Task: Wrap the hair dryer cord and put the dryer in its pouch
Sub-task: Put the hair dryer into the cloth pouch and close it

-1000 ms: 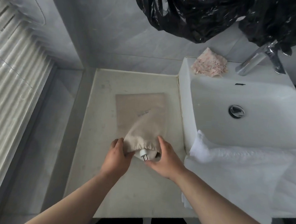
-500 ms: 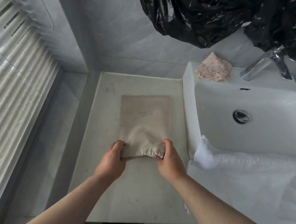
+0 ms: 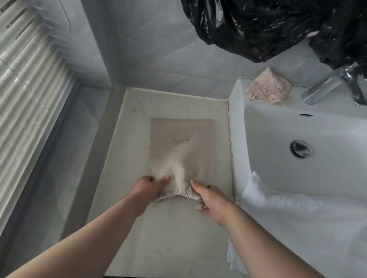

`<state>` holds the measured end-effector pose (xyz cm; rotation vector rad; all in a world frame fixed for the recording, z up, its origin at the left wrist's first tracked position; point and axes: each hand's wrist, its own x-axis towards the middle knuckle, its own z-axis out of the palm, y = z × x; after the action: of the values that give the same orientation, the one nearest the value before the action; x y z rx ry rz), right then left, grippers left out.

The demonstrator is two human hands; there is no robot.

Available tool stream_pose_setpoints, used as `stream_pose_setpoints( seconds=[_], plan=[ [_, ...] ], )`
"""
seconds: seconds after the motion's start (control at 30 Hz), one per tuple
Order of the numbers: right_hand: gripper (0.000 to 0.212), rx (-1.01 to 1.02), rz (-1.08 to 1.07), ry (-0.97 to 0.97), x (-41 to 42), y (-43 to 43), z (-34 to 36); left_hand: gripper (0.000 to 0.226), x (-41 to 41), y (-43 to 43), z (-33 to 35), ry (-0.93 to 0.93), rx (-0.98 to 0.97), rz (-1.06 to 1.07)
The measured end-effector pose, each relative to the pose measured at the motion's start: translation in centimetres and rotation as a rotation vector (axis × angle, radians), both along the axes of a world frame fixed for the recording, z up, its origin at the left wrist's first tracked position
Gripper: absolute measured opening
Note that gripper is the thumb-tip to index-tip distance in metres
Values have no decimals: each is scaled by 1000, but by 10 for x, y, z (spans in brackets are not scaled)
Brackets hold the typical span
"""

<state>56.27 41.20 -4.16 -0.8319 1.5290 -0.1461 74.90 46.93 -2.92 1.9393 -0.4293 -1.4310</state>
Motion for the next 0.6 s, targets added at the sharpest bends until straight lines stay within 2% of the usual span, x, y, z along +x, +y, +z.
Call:
stream_pose_setpoints(
  seconds=[0.07,0.2,0.3,0.4,0.5,0.6],
  plan=[
    [44,7,-79,-55,-4,9,-8,16,-4,3,-3,-7,-15,-47],
    [38,-16,-222,-151,-8,26,-19,6,-9,17,-17,-61,-3,-89],
    [26,-40,-214,-100,-8,28,-19,4,-8,21,-21,26,15,-48],
    [23,-95,-182,-31,-10,25,-16,6,0,19,-19,118,38,-54],
    [24,-160,-218,48,-10,18,-16,15,5,15,-14,165,66,-96],
    [31,-238,-200,164,-3,15,-12,10,6,11,-9,137,109,-172]
  ],
)
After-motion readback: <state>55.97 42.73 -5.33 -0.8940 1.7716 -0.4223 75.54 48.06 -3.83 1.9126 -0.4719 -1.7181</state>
